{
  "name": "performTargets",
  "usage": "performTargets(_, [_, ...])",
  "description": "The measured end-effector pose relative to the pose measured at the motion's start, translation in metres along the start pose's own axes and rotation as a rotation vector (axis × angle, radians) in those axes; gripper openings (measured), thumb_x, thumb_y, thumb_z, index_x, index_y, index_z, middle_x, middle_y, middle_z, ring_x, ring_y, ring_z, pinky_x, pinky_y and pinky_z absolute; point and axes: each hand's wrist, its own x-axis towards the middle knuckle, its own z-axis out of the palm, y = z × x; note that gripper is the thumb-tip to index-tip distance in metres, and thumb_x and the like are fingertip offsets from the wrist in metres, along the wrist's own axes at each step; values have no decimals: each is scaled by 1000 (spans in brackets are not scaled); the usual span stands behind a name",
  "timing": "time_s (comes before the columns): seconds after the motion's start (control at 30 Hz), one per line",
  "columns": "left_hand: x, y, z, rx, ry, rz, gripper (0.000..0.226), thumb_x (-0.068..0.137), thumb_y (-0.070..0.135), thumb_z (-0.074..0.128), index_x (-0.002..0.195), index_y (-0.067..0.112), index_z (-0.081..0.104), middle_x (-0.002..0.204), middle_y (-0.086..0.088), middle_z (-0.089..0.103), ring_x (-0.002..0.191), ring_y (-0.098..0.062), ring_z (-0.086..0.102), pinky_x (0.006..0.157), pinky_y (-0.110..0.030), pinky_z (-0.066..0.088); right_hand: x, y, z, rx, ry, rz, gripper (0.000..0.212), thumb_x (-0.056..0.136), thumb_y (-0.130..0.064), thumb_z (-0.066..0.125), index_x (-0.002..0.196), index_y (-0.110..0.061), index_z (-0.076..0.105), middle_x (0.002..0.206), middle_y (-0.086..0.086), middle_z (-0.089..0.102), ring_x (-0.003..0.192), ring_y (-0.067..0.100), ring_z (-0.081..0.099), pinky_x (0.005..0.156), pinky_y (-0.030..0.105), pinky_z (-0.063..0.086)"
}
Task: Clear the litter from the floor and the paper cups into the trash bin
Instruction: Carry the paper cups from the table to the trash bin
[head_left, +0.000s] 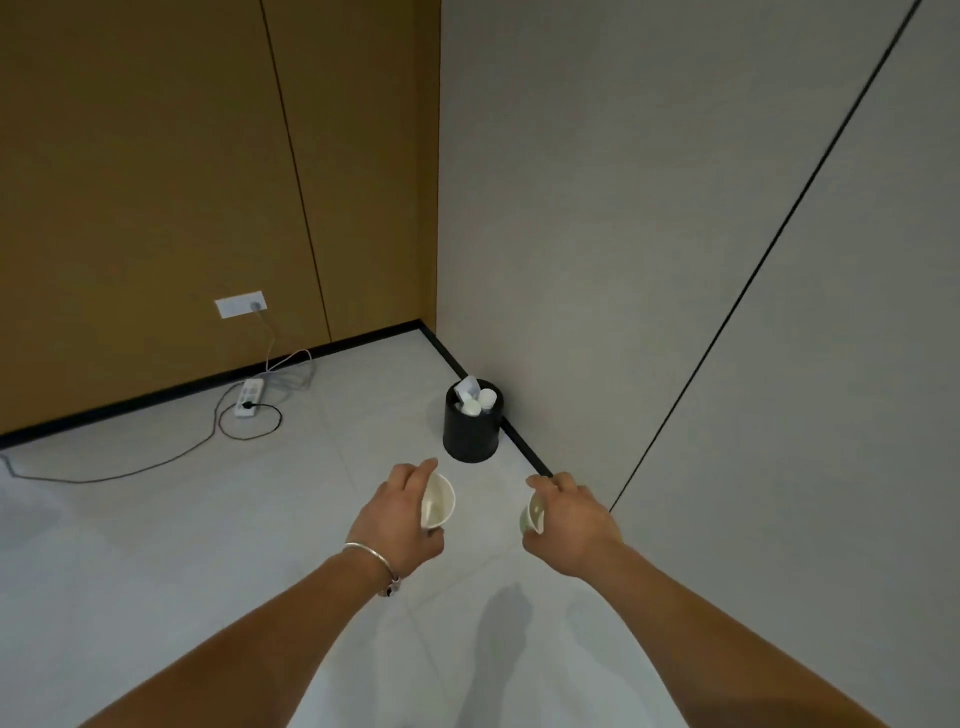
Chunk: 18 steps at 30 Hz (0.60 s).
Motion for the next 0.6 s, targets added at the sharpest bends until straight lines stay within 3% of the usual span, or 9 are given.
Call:
performTargets(0.37, [251, 25, 12, 53, -97, 110, 86, 73, 34, 70, 146, 26, 25, 136, 0, 36, 113, -23, 48, 92, -32, 47, 219, 43, -58, 25, 61, -6, 75, 82, -40, 63, 147, -29, 29, 136, 2, 40, 117, 26, 46, 88, 35, 47])
performTargets(0.6, [384, 32, 40, 31, -109, -32, 81, 73, 31, 71, 142, 27, 30, 134, 1, 38, 112, -23, 49, 91, -31, 47, 365, 90, -87, 22, -30, -68, 73, 82, -41, 64, 145, -28, 30, 137, 2, 38, 116, 27, 46, 92, 35, 46])
